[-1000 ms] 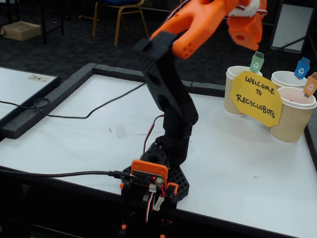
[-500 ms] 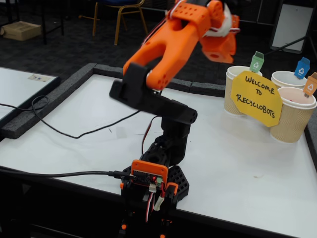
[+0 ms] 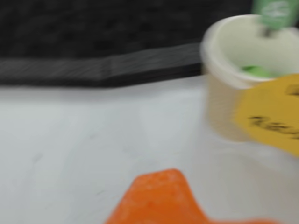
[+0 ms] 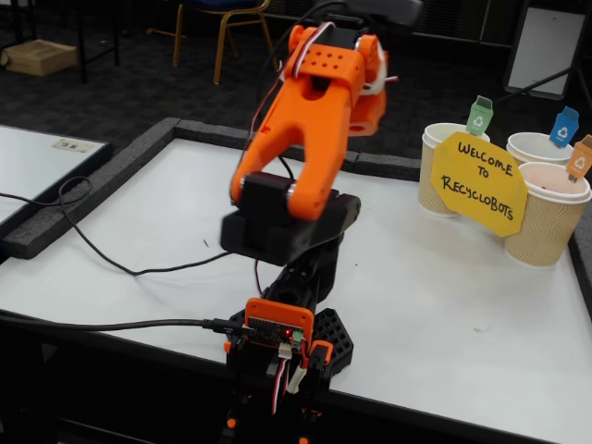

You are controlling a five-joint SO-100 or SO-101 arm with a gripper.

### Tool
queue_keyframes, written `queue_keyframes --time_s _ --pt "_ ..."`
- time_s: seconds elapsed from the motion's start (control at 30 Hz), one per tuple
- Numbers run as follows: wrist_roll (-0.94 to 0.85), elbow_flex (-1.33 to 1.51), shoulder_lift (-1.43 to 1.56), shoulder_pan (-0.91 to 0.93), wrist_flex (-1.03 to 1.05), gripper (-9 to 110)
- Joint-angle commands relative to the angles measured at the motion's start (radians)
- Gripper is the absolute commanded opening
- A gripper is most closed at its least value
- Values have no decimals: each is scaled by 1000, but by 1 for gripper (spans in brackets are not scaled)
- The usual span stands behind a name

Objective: Sort rubbish by color.

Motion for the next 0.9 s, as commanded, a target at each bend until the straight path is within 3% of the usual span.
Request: queue_keyframes --time_s 0.0,0.47,0.87 --pt "-6 -29 41 -189 15 0" --pt "-15 8 52 -681 118 0" --pt "-17 15 51 -802 112 0"
